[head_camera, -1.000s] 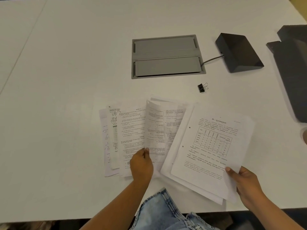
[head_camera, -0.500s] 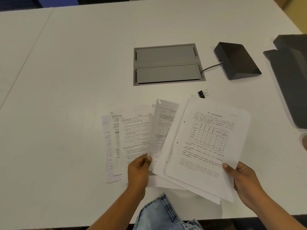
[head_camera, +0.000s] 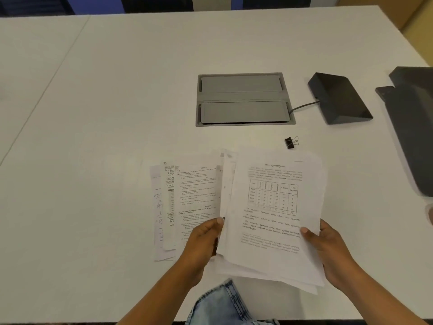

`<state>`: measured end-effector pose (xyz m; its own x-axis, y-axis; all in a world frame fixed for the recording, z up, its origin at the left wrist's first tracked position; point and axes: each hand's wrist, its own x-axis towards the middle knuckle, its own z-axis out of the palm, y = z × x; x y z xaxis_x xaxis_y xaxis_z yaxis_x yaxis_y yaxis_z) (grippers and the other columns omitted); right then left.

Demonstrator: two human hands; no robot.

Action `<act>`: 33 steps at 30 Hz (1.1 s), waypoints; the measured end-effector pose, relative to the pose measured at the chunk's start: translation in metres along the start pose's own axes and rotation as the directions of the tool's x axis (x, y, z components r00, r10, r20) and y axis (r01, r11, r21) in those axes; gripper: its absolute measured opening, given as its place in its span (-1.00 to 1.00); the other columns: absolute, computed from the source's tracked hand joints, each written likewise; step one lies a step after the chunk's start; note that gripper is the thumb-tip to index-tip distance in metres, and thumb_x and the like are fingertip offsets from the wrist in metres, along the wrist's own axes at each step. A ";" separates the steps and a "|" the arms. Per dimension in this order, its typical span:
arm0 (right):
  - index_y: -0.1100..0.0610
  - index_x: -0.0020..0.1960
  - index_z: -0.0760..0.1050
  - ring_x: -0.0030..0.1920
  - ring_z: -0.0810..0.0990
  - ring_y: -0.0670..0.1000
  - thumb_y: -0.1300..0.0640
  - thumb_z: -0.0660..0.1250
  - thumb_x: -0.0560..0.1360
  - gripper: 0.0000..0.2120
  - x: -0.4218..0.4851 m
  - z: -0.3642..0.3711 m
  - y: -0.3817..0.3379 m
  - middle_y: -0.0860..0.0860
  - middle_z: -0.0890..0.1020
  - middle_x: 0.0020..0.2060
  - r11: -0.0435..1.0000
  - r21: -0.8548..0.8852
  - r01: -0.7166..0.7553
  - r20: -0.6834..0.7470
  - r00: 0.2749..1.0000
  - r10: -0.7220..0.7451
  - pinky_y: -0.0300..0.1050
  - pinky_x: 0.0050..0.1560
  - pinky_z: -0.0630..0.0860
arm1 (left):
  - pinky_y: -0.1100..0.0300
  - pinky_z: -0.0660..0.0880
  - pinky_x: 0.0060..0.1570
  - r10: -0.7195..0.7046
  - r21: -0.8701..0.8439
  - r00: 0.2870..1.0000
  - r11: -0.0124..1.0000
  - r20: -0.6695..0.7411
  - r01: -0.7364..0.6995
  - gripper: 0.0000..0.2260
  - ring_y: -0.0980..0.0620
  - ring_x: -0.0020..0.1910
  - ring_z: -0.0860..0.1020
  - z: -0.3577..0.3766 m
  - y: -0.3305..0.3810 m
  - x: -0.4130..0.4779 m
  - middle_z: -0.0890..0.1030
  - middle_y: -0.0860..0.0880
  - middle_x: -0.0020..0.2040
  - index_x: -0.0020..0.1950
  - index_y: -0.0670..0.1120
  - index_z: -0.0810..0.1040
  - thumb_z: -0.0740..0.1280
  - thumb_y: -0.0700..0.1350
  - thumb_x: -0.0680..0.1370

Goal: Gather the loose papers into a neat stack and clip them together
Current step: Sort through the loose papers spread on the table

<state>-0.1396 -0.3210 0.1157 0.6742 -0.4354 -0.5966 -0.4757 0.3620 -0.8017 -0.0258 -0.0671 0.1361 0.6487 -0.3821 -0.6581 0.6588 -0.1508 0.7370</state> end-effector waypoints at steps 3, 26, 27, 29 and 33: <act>0.08 0.29 0.53 0.16 0.66 0.07 0.24 0.31 0.56 -0.69 -0.003 0.006 -0.001 0.00 0.70 0.14 0.999 -0.039 0.031 0.030 0.999 -0.030 0.06 0.23 0.52 | -0.06 0.55 0.21 -0.003 0.000 0.999 1.000 0.036 0.003 -0.73 0.04 0.14 0.66 -0.004 0.007 0.001 0.69 0.13 0.14 0.18 0.21 0.60 0.25 0.19 0.54; 0.01 0.17 0.57 -0.03 0.69 -0.18 0.28 0.45 0.46 -0.67 -0.004 0.061 -0.015 -0.17 0.72 -0.04 0.922 -0.240 0.304 0.134 0.951 -0.279 -0.34 -0.14 0.59 | 0.24 0.63 -0.08 0.411 0.168 0.908 0.903 -0.074 -0.395 -0.73 0.12 -0.03 0.67 -0.023 0.026 -0.001 0.72 0.16 -0.09 0.04 0.13 0.62 0.44 -0.25 0.50; 0.02 0.21 0.54 -0.01 0.68 -0.19 0.27 0.46 0.45 -0.63 -0.002 0.064 -0.013 -0.14 0.71 0.00 0.914 -0.257 0.314 0.144 0.948 -0.285 -0.34 -0.13 0.59 | 0.25 0.63 -0.07 0.422 0.203 0.904 0.893 -0.070 -0.401 -0.69 0.20 -0.06 0.65 -0.023 0.024 0.000 0.70 0.21 -0.13 0.03 0.20 0.59 0.44 -0.24 0.50; -0.01 0.24 0.50 0.04 0.65 -0.19 0.26 0.47 0.45 -0.59 -0.001 0.070 -0.008 -0.09 0.68 0.06 0.904 -0.288 0.316 0.163 0.947 -0.278 -0.33 -0.10 0.59 | 0.21 0.63 -0.03 0.413 0.232 0.908 0.892 -0.074 -0.387 -0.66 0.20 -0.02 0.62 -0.023 0.019 0.004 0.68 0.17 -0.07 0.04 0.25 0.54 0.44 -0.20 0.51; -0.19 0.15 0.46 0.01 0.62 -0.28 0.26 0.42 0.49 -0.59 -0.002 0.077 0.000 -0.16 0.64 0.04 0.874 -0.358 0.328 0.184 0.943 -0.278 -0.34 -0.11 0.59 | 0.10 0.64 0.02 0.378 0.224 0.922 0.908 -0.078 -0.354 -0.72 0.05 0.00 0.61 -0.023 0.008 0.008 0.65 -0.01 0.01 0.08 0.25 0.51 0.40 -0.14 0.54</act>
<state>-0.0970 -0.2572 0.1198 0.8717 -0.3596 -0.3329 -0.3973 -0.1211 -0.9096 -0.0062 -0.0503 0.1335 0.8774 -0.3384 -0.3401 0.2838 -0.2056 0.9366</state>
